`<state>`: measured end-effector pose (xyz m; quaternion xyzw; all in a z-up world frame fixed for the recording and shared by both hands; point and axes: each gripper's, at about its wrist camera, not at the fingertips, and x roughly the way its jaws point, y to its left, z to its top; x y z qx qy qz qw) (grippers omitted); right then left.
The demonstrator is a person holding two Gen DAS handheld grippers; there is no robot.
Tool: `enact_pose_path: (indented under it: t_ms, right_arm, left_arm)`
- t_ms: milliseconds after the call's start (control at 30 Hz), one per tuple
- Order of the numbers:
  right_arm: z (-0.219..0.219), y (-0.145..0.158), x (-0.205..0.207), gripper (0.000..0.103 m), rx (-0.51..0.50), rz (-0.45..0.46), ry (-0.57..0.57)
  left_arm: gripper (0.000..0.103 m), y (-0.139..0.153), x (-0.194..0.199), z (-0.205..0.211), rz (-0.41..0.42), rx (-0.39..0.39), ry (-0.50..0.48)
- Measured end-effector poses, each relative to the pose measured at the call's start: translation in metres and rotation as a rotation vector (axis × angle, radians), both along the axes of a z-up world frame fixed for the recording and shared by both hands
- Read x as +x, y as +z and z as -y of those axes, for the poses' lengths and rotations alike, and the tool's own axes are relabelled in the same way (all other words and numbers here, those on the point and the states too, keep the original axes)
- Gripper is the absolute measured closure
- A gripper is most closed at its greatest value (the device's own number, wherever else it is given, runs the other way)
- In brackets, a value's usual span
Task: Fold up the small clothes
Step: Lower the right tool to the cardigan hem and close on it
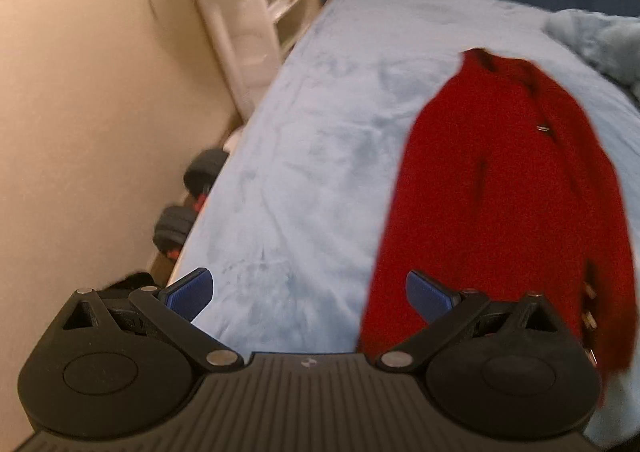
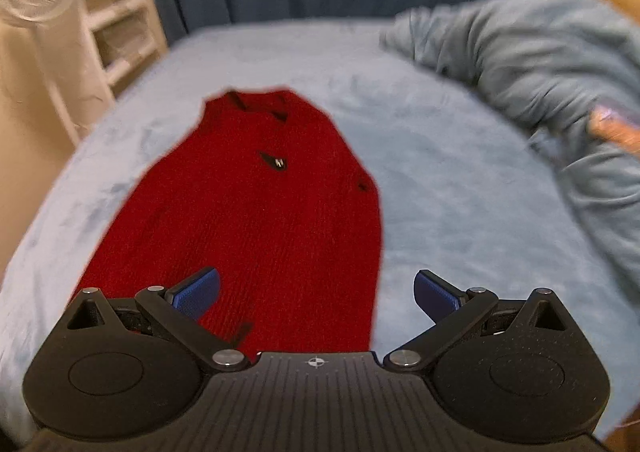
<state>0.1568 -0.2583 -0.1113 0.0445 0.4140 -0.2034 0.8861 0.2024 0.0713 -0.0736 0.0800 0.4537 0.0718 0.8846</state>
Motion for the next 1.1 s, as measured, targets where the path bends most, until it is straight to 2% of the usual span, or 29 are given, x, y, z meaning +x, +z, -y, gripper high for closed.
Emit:
enact_pose_path:
  t_ms: [67,133,167,200,267,333,400,467,500,533,600,633,700,767,900,1000,1067,1100]
  right_arm:
    - [0.023,-0.029,0.042,0.001,0.057,-0.073,-0.053]
    - [0.043,-0.061,0.076,0.006,0.119,-0.143,-0.119]
    - [0.049,-0.077,0.088,0.039,0.138,-0.179,-0.134]
    - [0.053,-0.090,0.098,0.087,0.146,-0.231,-0.123]
    - [0.057,-0.094,0.107,0.090,0.148,-0.290,-0.058]
    - [0.072,-0.070,0.109,0.090,0.075,-0.289,0.003]
    - [0.106,-0.041,0.113,0.090,-0.104,-0.253,0.001]
    - [0.159,-0.012,0.126,0.089,-0.396,-0.215,-0.090]
    - [0.186,0.001,0.133,0.085,-0.506,-0.192,-0.145]
    - [0.214,0.014,0.136,0.079,-0.538,-0.156,-0.185]
    - [0.253,0.031,0.133,0.040,-0.455,-0.102,-0.305]
    - [0.259,0.034,0.130,0.035,-0.420,-0.104,-0.350]
    - [0.250,0.031,0.112,0.028,-0.328,-0.040,-0.316]
    - [0.228,0.015,0.079,0.028,-0.162,-0.013,-0.226]
    - [0.165,-0.048,-0.001,0.027,0.245,-0.081,-0.117]
    - [0.109,-0.093,-0.035,0.022,0.383,-0.150,-0.096]
    - [0.085,-0.116,-0.047,0.026,0.485,-0.189,-0.091]
    - [0.068,-0.116,-0.051,0.075,0.453,-0.161,-0.065]
  left_arm:
    - [0.000,-0.011,0.029,-0.006,-0.040,-0.049,0.030]
    - [0.000,-0.022,0.049,-0.007,-0.060,-0.048,0.042]
    - [0.000,-0.030,0.059,-0.005,-0.083,-0.028,0.045]
    - [0.000,-0.036,0.064,-0.004,-0.095,-0.017,0.035]
    - [0.000,-0.048,0.071,0.001,-0.118,0.016,0.013]
    - [0.000,-0.059,0.075,0.005,-0.127,0.050,-0.007]
    - [0.000,-0.068,0.084,0.007,-0.135,0.084,-0.019]
    - [0.000,-0.076,0.090,0.013,-0.138,0.102,-0.023]
    - [0.000,-0.079,0.094,0.017,-0.137,0.109,-0.026]
    - [0.000,-0.081,0.098,0.021,-0.135,0.114,-0.032]
    - [0.000,-0.085,0.103,0.028,-0.141,0.123,-0.035]
    - [0.000,-0.087,0.107,0.031,-0.145,0.123,-0.036]
    - [0.000,-0.090,0.109,0.035,-0.155,0.121,-0.041]
    - [0.000,-0.091,0.108,0.039,-0.165,0.118,-0.052]
    - [0.000,-0.087,0.094,0.040,-0.175,0.097,-0.057]
    - [0.000,-0.082,0.079,0.037,-0.180,0.084,-0.043]
    - [0.000,-0.083,0.067,0.036,-0.185,0.092,-0.034]
    - [0.000,-0.085,0.062,0.034,-0.194,0.103,-0.029]
